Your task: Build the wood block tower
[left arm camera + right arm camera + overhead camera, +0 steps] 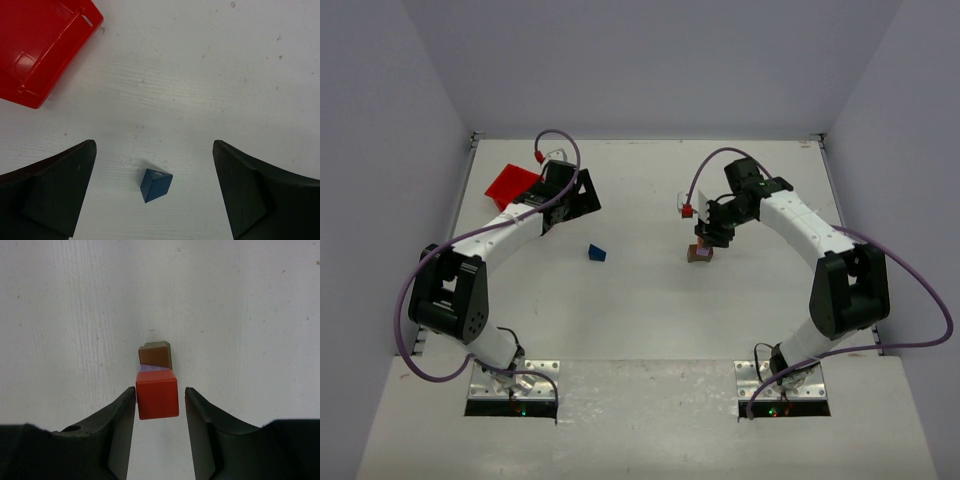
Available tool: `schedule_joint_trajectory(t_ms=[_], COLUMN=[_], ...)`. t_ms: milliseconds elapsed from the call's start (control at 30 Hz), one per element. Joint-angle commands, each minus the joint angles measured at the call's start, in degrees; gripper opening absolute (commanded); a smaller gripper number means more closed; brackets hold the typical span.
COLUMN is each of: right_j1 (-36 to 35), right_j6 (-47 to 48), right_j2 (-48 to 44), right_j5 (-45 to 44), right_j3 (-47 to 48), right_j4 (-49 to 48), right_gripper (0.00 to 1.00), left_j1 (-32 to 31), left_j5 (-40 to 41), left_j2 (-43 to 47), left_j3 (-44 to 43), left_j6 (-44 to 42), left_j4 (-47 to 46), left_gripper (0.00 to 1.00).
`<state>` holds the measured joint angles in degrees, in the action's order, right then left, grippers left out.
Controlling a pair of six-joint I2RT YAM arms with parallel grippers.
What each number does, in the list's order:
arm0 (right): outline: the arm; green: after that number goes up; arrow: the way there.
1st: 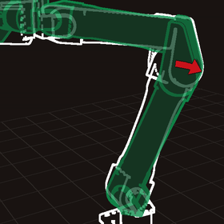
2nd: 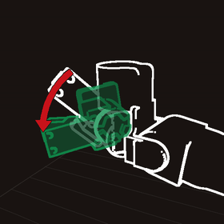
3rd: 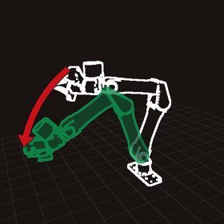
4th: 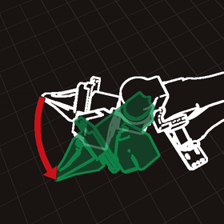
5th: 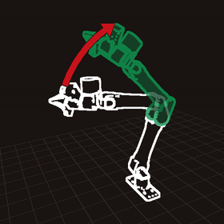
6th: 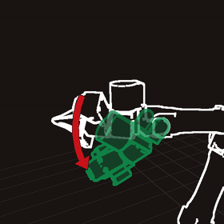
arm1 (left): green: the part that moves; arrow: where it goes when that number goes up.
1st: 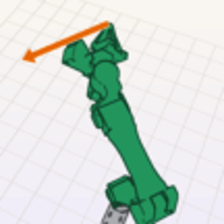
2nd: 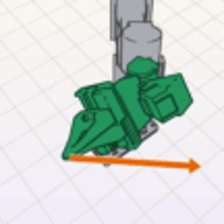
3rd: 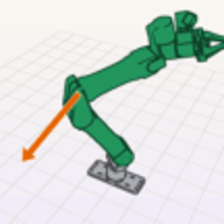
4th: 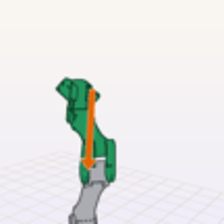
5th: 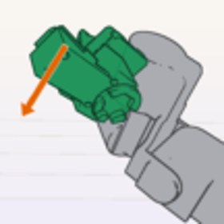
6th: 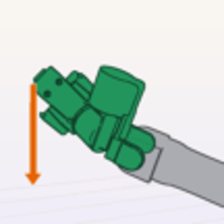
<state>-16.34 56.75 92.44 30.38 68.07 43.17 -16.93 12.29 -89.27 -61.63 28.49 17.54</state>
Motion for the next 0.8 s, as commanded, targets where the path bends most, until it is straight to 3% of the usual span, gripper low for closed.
schedule_joint_trajectory(t_ms=[0,600,767], right_j1=[-0.42,-0.71,-0.80], right_j6=[-0.50,-2.27,-4.34], right_j2=[-1.24,-3.27,-4.51], right_j5=[0.09,-0.46,-1.39], right_j3=[1.46,1.44,1.03], right_j4=[-1.32,-2.34,-3.07], right_gripper=[0.44,0.23,0.21], left_j1=[-0.56,-0.56,-0.56], left_j5=[0.22,0.27,0.31], left_j2=[0.03,0.32,0.30], left_j3=[-1.57,-1.57,-1.57], left_j6=[-0.63,-0.63,-0.63], left_j4=[-1.98,-1.88,-1.90], left_gripper=[1.00,1.00,1.00])
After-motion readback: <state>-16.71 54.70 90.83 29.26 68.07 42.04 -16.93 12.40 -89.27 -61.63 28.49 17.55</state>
